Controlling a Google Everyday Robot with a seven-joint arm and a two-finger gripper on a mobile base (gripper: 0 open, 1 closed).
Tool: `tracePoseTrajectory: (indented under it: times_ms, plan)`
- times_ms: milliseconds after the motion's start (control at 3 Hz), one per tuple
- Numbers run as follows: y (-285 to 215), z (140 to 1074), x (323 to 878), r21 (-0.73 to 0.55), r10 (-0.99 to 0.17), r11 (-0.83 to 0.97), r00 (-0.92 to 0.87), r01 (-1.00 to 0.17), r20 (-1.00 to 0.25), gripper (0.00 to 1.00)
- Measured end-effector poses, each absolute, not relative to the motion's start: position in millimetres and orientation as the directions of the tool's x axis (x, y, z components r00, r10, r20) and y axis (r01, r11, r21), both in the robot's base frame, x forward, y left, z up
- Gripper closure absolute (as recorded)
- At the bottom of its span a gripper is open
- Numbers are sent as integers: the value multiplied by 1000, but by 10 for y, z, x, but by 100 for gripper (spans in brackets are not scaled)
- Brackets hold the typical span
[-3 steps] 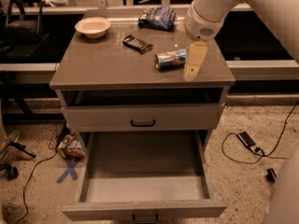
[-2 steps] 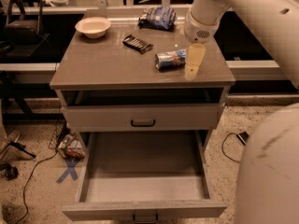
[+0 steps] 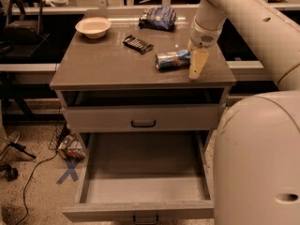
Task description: Place redbull can into middle drawer
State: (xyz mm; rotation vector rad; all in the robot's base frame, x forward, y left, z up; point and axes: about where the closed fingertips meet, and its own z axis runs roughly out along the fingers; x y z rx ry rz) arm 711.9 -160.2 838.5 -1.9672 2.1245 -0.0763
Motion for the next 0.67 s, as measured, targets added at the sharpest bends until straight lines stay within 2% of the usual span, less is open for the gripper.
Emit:
tracePoseTrajectory:
  times_ms: [333, 667]
  plan:
    - [-1603, 8338, 7170, -188, -989, 90, -65, -978, -135, 50]
    - [-1549, 8360, 7206, -179, -989, 85, -62, -980, -133, 81]
